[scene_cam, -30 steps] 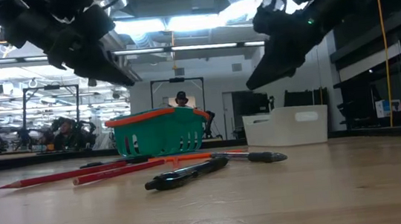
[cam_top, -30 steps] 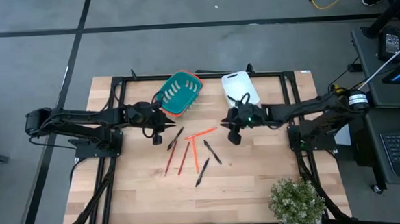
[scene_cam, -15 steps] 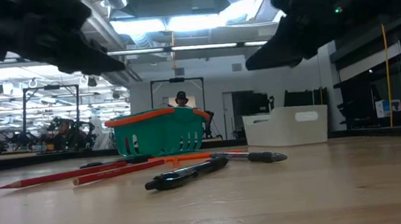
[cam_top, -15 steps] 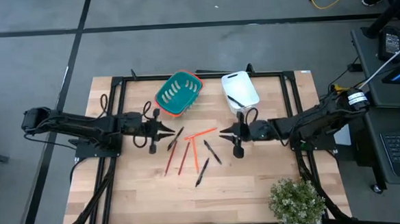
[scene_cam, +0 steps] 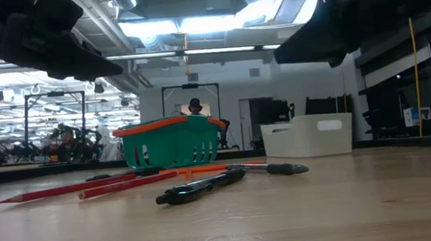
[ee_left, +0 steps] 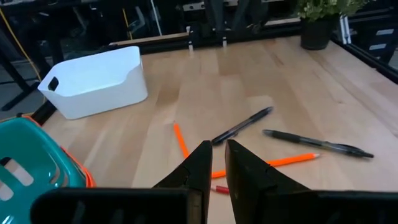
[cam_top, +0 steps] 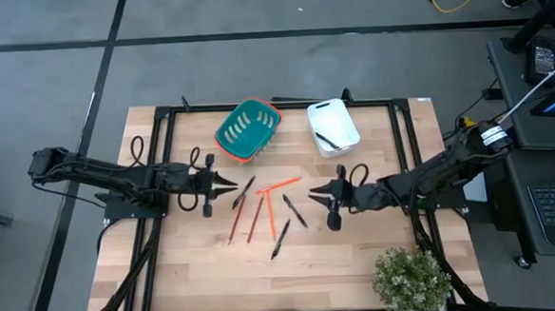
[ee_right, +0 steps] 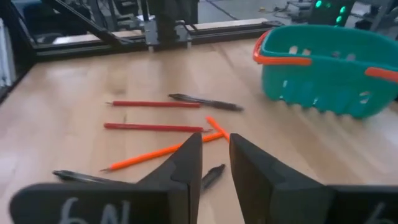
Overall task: Sort pens & pencils
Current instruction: Put the black pen into the white bin
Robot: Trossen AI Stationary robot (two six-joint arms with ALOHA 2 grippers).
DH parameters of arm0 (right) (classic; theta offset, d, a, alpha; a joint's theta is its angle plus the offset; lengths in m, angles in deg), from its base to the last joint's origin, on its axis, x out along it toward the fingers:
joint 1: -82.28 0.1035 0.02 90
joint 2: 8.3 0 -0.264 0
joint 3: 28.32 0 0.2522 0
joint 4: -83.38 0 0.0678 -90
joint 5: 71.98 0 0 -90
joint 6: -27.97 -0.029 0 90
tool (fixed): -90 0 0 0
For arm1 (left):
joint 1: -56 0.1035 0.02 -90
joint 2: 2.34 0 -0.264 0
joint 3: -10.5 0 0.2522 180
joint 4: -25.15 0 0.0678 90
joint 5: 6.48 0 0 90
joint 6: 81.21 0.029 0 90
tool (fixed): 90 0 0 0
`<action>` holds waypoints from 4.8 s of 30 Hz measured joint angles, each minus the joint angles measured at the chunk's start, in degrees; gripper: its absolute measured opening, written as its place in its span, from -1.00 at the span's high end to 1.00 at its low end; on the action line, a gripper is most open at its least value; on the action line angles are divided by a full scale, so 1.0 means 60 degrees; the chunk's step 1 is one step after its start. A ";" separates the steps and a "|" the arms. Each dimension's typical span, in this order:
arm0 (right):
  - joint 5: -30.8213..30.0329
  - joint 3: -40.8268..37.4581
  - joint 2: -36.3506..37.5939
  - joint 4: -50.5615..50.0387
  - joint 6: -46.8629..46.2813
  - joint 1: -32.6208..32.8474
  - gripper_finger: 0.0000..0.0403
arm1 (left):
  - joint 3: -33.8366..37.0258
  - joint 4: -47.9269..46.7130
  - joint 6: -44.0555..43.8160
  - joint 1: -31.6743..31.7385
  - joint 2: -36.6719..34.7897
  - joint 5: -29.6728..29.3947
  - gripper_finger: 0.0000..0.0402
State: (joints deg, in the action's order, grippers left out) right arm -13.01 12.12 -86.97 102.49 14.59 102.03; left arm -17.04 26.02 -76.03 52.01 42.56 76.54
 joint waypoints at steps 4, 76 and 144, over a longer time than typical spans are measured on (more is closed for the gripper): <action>0.0001 0.0004 -0.0218 0.0055 -0.0546 0.0162 0.59 | 0.0001 -0.0010 -0.0052 -0.0033 0.0004 0.0002 0.79; 0.4752 0.7802 -0.4804 -1.0996 -0.4935 -0.1431 0.32 | 0.0000 -0.1084 0.0234 -0.0026 0.0012 -0.0001 0.79; 0.4164 0.9020 -0.7067 -1.2215 -0.3696 -0.1694 0.88 | -0.0003 -0.1504 0.0149 -0.0029 0.0014 0.0000 0.79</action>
State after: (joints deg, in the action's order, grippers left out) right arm 11.98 66.23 -129.37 29.20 -7.58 91.87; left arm -17.06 17.00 -75.14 51.84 42.65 76.54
